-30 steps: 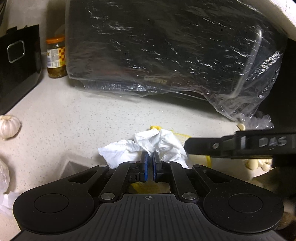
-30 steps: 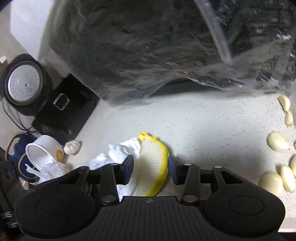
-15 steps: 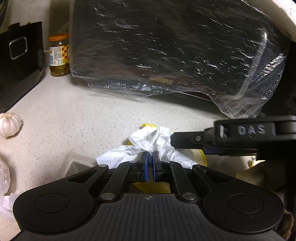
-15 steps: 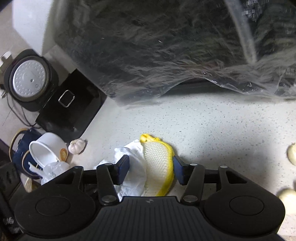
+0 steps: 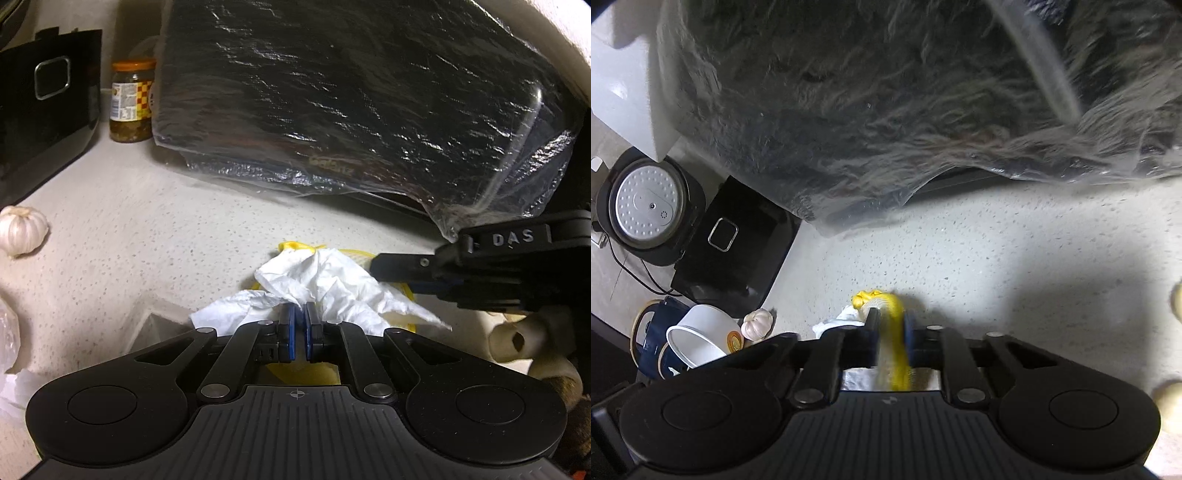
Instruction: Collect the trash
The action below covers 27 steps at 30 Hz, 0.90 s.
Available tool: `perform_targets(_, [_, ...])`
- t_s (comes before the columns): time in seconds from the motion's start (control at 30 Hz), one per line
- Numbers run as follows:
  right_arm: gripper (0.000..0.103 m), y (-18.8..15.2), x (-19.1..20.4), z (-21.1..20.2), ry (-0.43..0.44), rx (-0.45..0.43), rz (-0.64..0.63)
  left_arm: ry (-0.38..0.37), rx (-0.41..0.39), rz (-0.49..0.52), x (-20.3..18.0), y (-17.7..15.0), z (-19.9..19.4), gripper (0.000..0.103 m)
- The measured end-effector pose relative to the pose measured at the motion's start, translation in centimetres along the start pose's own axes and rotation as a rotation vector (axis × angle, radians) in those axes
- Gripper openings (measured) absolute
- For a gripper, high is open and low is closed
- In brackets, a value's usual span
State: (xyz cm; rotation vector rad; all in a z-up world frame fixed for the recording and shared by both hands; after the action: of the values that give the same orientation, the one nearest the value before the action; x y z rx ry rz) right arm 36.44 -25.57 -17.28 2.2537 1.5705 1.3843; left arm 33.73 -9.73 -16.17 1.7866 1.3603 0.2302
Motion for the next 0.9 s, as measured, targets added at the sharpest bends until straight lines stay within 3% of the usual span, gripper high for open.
perform_targets(0.17, [0.013,-0.7,0.8,-0.8,0.013,0.007,-0.033,-0.001,-0.001,-0.004,0.0,-0.2,0.0,0.007])
perform_targets(0.3, [0.022,-1.5,0.7,-0.2,0.01,0.043,-0.037,-0.014,0.0,-0.022,0.3,-0.2,0.1,0.007])
perform_targets(0.53, [0.021,-1.8,-0.8,1.3,0.015,0.092,0.029,-0.004,-0.005,-0.03,0.3,-0.1,-0.1,0.007])
perform_targets(0.63, [0.016,-1.7,-0.2,1.0,-0.019,0.072,-0.015,-0.015,-0.03,-0.044,0.2,0.1,-0.8,0.007])
perform_targets(0.9, [0.013,-1.3,2.7,-2.8,-0.048,-0.016,-0.109,-0.033,-0.154,-0.055,0.5,0.7,-6.3,0.007])
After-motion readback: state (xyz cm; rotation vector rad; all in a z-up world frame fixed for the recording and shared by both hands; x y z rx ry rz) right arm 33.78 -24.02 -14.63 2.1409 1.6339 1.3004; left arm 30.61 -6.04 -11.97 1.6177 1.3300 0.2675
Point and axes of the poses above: each gripper's, at about its wrist camera, not at the fingertips, and z roughly the way its jaws point, x to its left, y to its top, the point moved 8 cm from there along z, roughly the way its jaws point, and after that the axes turned 7 degrees about -y, right-handed, at the moved point
